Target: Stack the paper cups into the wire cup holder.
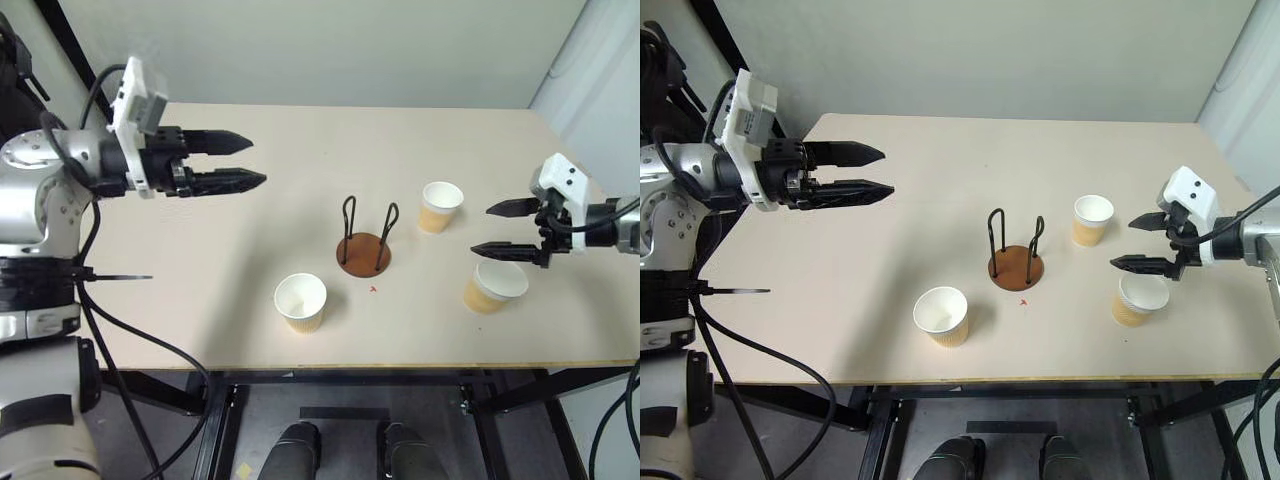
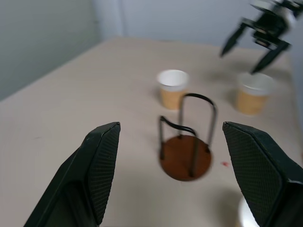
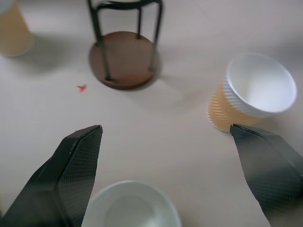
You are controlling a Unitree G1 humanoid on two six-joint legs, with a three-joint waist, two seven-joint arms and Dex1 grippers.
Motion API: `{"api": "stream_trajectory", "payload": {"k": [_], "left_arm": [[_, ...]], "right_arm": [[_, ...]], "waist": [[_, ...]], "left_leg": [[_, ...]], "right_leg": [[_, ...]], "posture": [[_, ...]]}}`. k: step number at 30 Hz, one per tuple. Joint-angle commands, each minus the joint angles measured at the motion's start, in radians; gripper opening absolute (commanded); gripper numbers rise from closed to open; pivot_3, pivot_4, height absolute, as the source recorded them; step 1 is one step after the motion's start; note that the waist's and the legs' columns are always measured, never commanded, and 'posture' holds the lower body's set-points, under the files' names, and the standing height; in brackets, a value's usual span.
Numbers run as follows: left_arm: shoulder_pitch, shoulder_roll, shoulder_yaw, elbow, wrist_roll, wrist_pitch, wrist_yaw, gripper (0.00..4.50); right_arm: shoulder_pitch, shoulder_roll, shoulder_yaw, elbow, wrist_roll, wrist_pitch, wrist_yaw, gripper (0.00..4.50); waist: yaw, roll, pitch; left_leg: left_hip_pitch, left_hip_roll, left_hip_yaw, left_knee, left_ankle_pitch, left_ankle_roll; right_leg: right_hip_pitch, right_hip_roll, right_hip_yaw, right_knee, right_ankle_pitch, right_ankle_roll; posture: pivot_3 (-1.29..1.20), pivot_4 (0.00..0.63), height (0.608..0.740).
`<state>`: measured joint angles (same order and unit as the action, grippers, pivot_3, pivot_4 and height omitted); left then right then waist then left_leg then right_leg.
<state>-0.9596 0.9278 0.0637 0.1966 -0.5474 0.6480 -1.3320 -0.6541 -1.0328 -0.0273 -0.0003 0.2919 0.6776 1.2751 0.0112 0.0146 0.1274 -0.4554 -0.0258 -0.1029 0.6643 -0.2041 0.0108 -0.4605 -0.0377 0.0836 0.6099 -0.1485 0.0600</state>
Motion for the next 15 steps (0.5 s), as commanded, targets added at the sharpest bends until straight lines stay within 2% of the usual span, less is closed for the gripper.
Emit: {"api": "stream_trajectory", "payload": {"k": [1, 6, 11, 15], "left_arm": [[-0.055, 0.029, -0.001, -0.004, -0.007, 0.01, -0.056, 3.72], [-0.058, 0.026, -0.007, 0.004, 0.018, -0.01, -0.064, 3.72], [-0.061, 0.015, 0.027, -0.045, -0.028, 0.036, -0.047, 3.72], [-0.033, 0.044, 0.023, -0.081, -0.027, 0.031, -0.068, 3.72]], "right_arm": [[-0.002, -0.04, -0.057, -0.058, 0.045, 0.031, 0.004, 4.48], [-0.046, 0.015, -0.047, -0.098, 0.089, 0.11, -0.079, 4.48], [-0.102, 0.039, -0.014, -0.146, 0.163, 0.218, -0.072, 4.48], [-0.13, 0.055, 0.017, -0.174, 0.214, 0.301, -0.078, 4.48]], "waist": [[-0.002, 0.0, 0.0], [-0.007, 0.0, 0.0], [-0.01, 0.0, 0.0], [-0.01, 0.0, 0.0]], "left_leg": [[0.0, 0.0, 0.0, 0.0, 0.0, 0.0], [0.001, 0.0, 0.0, -0.001, 0.001, -0.001], [0.001, 0.001, 0.0, -0.001, 0.002, 0.0], [0.0, 0.001, 0.0, -0.002, 0.002, 0.0]], "right_leg": [[0.0, 0.0, 0.0, 0.0, 0.0, 0.0], [0.0, 0.0, 0.001, 0.001, -0.001, 0.002], [-0.001, 0.001, 0.001, 0.001, -0.001, 0.002], [-0.001, 0.001, 0.0, 0.001, -0.002, 0.002]], "posture": [[0.0, 0.15, 0.74], [0.0, 0.15, 0.74], [0.0, 0.15, 0.74], [0.0, 0.15, 0.74]]}}
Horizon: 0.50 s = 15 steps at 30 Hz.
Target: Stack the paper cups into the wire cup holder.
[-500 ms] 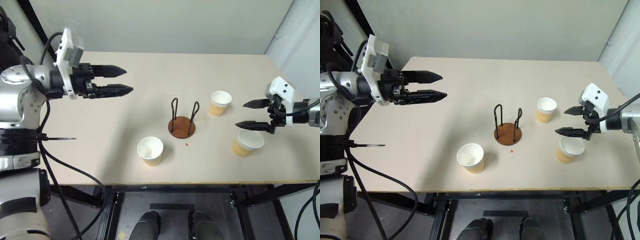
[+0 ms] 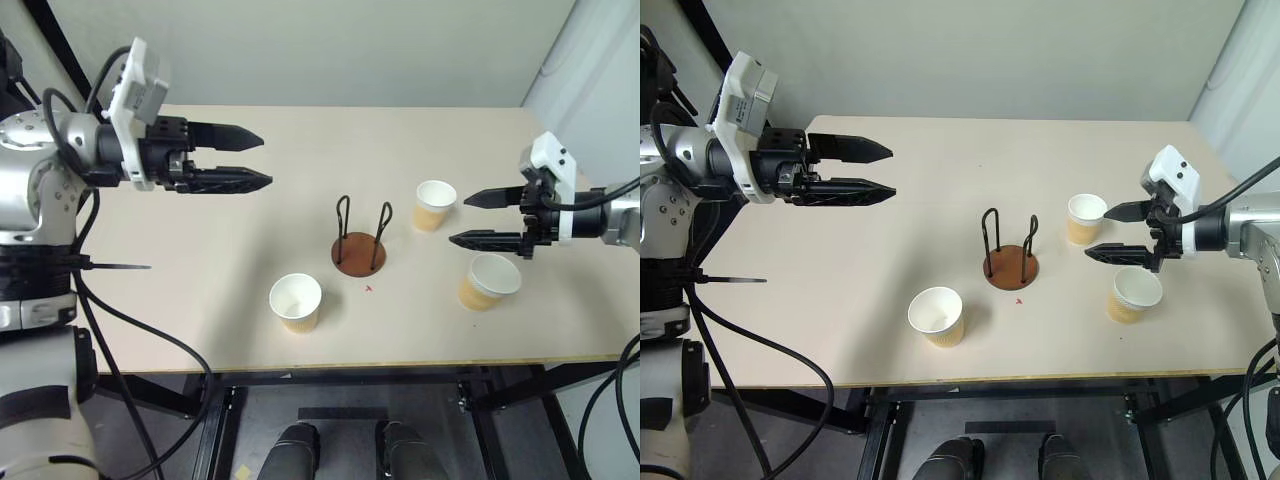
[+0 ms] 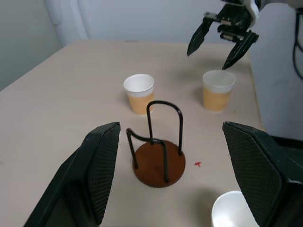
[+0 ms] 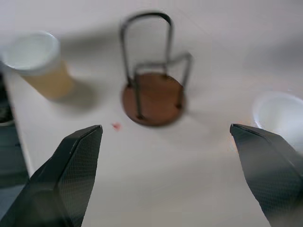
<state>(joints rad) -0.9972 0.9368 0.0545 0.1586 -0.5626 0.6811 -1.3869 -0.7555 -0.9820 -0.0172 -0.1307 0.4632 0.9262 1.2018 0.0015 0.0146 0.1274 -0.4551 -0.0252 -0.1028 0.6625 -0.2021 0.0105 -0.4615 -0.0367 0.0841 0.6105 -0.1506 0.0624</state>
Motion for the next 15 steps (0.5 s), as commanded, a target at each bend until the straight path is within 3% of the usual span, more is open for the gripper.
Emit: {"api": "stream_trajectory", "payload": {"k": [1, 15], "left_arm": [[0.007, 0.037, 0.029, -0.051, -0.011, -0.001, -0.014, 3.72], [0.126, 0.124, 0.093, -0.135, -0.024, -0.014, -0.014, 3.72]], "right_arm": [[-0.03, 0.003, 0.013, -0.042, 0.048, 0.059, -0.001, 4.48], [-0.165, 0.128, 0.22, 0.101, -0.05, 0.014, -0.037, 4.48]], "waist": [[0.0, 0.0, 0.0], [-0.003, 0.0, 0.0]], "left_leg": [[0.0, 0.0, 0.0, 0.0, 0.0, 0.0], [0.0, 0.001, 0.0, 0.0, 0.0, 0.0]], "right_leg": [[0.0, 0.0, 0.0, 0.0, 0.0, 0.0], [-0.002, 0.001, 0.0, 0.003, -0.001, -0.001]], "posture": [[0.0, 0.15, 0.74], [0.0, 0.15, 0.74]]}}
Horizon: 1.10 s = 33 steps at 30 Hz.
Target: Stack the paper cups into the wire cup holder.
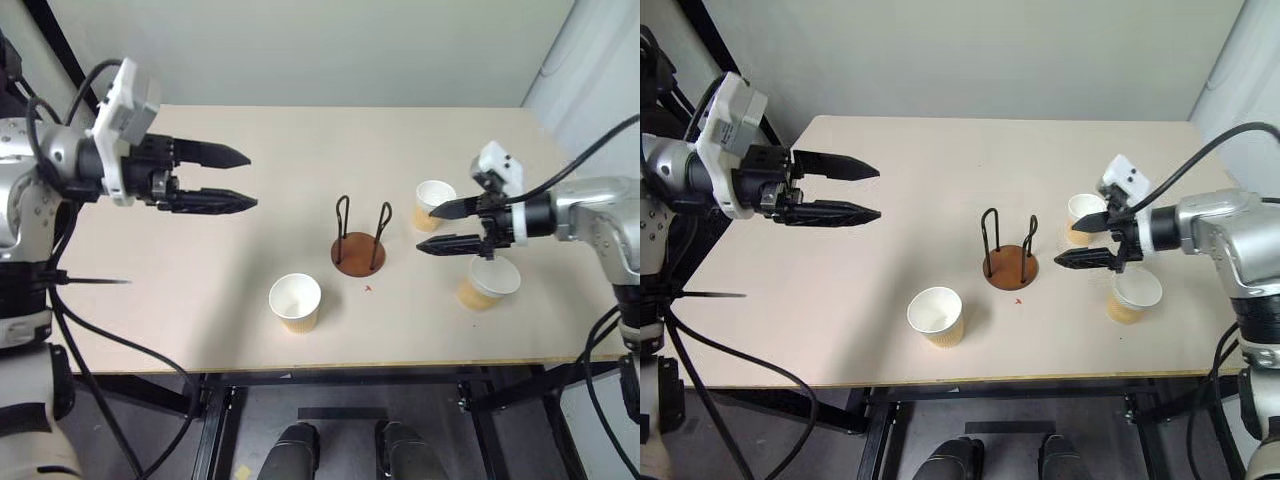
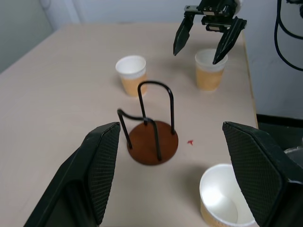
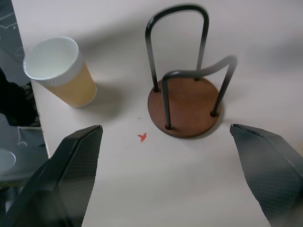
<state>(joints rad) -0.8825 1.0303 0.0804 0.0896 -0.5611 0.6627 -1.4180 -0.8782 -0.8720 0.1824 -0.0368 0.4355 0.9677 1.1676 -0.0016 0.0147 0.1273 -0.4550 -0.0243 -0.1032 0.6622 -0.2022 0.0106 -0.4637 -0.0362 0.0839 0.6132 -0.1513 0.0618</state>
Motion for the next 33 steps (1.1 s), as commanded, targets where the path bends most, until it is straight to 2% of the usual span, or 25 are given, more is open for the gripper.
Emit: {"api": "stream_trajectory", "payload": {"k": [1, 7, 16, 33], "left_arm": [[0.025, 0.036, 0.078, -0.076, -0.028, 0.004, 0.026, 3.72], [0.124, 0.064, 0.168, -0.113, -0.051, 0.01, 0.077, 3.72], [0.142, 0.085, 0.178, -0.115, -0.058, -0.003, 0.09, 3.72], [0.09, 0.066, 0.126, -0.067, -0.038, -0.035, 0.097, 3.72]], "right_arm": [[-0.05, 0.033, 0.03, 0.018, -0.031, -0.032, -0.007, 4.48], [-0.105, 0.153, 0.113, 0.126, -0.121, -0.097, -0.055, 4.48], [-0.104, 0.204, 0.133, 0.196, -0.198, -0.152, -0.078, 4.48], [-0.122, 0.298, 0.093, 0.141, -0.155, -0.001, -0.147, 4.48]], "waist": [[-0.001, 0.0, 0.0], [-0.004, 0.0, 0.0], [0.002, 0.0, 0.0], [-0.002, 0.0, 0.0]], "left_leg": [[0.0, 0.0, 0.0, 0.0, 0.0, 0.0], [0.0, 0.001, 0.0, -0.001, 0.0, 0.0], [0.0, 0.0, 0.0, 0.0, 0.0, -0.001], [0.0, 0.001, 0.0, -0.001, 0.0, -0.003]], "right_leg": [[0.0, 0.0, 0.0, 0.0, 0.0, 0.0], [-0.001, 0.0, 0.0, 0.001, 0.0, -0.002], [-0.003, 0.0, 0.0, 0.005, 0.0, -0.008], [-0.007, 0.001, 0.0, 0.011, -0.003, -0.012]], "posture": [[0.0, 0.15, 0.74], [0.0, 0.15, 0.74], [0.0, 0.15, 0.74], [0.0, 0.15, 0.74]]}}
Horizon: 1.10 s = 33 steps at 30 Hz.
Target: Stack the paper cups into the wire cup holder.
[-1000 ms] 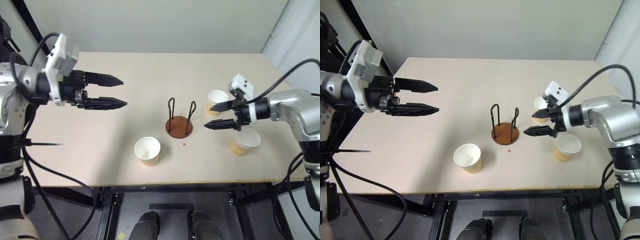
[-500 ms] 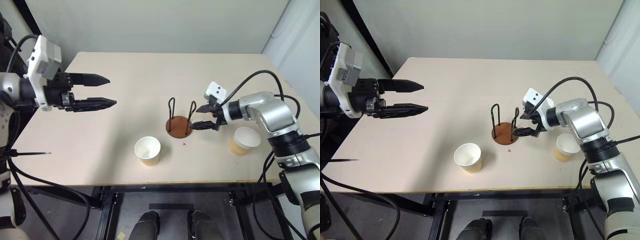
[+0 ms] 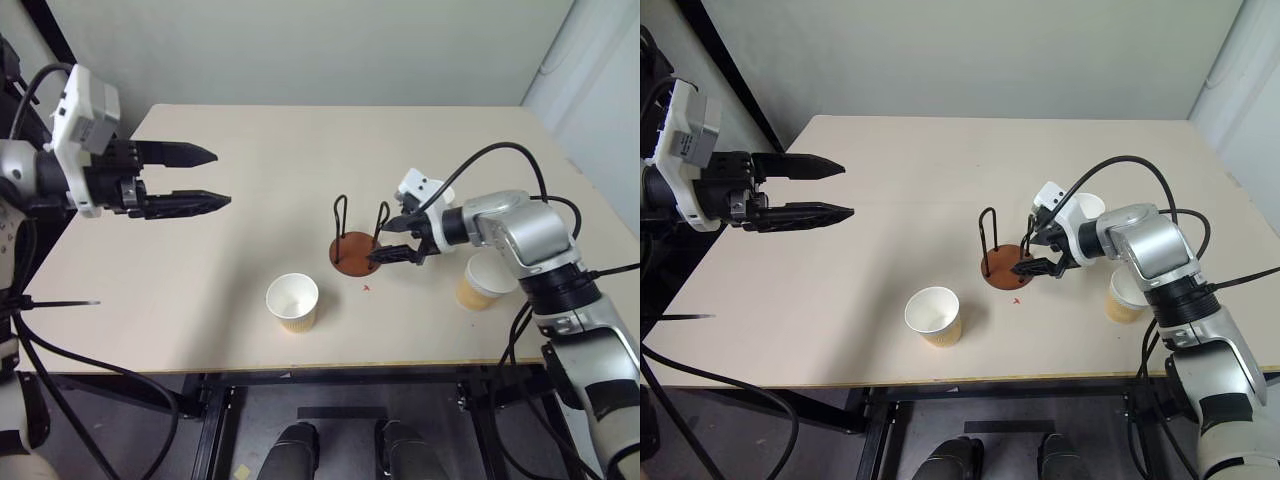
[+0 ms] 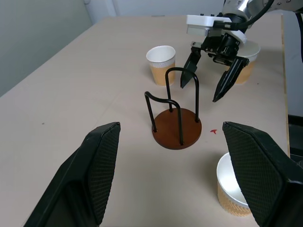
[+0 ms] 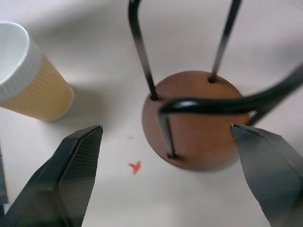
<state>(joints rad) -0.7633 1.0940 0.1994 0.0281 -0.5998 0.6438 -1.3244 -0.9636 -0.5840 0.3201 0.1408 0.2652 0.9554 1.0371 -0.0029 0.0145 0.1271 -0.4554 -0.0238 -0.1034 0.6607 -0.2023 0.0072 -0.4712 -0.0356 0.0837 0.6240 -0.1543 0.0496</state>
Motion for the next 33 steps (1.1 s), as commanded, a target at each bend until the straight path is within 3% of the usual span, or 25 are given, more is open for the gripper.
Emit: {"api": "stream_trajectory", "payload": {"k": [1, 6, 9, 20, 33], "left_arm": [[-0.031, 0.002, 0.005, -0.005, 0.0, -0.017, 0.004, 3.72], [-0.032, -0.003, -0.002, -0.004, 0.003, -0.021, 0.01, 3.72], [-0.032, -0.005, -0.002, -0.003, 0.005, -0.021, 0.013, 3.72], [-0.023, -0.006, -0.002, -0.007, 0.003, -0.018, 0.018, 3.72], [-0.041, -0.046, -0.066, -0.028, -0.023, 0.005, -0.026, 3.72]], "right_arm": [[-0.039, 0.013, -0.046, -0.039, 0.018, 0.015, -0.021, 4.48], [-0.048, 0.037, -0.051, -0.035, 0.02, 0.017, -0.048, 4.48], [-0.044, 0.047, -0.054, -0.03, 0.012, 0.01, -0.065, 3.91], [-0.012, 0.031, -0.055, -0.071, 0.026, 0.04, -0.069, 0.02], [0.099, -0.215, -0.078, -0.247, 0.093, 0.092, 0.031, 0.02]], "waist": [[0.0, 0.0, 0.0], [-0.001, 0.0, 0.0], [-0.001, 0.0, 0.0], [0.0, 0.0, 0.0], [0.006, -0.001, 0.0]], "left_leg": [[0.0, 0.0, 0.0, 0.0, 0.0, 0.0], [0.0, 0.0, 0.0, 0.0, 0.0, -0.001], [0.0, 0.0, 0.0, 0.0, 0.0, -0.001], [0.0, 0.0, 0.0, 0.0, 0.0, -0.001], [0.0, 0.0, 0.0, 0.001, 0.0, -0.002]], "right_leg": [[-0.001, 0.0, 0.0, 0.001, -0.001, -0.001], [-0.002, 0.0, 0.0, 0.003, -0.001, -0.001], [-0.002, 0.0, 0.0, 0.003, -0.001, -0.001], [-0.002, 0.0, 0.0, 0.003, -0.001, -0.001], [0.0, 0.0, 0.0, 0.003, -0.001, -0.002]], "posture": [[0.0, 0.15, 0.74], [0.0, 0.15, 0.74], [0.0, 0.15, 0.74], [0.0, 0.15, 0.74], [0.0, 0.15, 0.74]]}}
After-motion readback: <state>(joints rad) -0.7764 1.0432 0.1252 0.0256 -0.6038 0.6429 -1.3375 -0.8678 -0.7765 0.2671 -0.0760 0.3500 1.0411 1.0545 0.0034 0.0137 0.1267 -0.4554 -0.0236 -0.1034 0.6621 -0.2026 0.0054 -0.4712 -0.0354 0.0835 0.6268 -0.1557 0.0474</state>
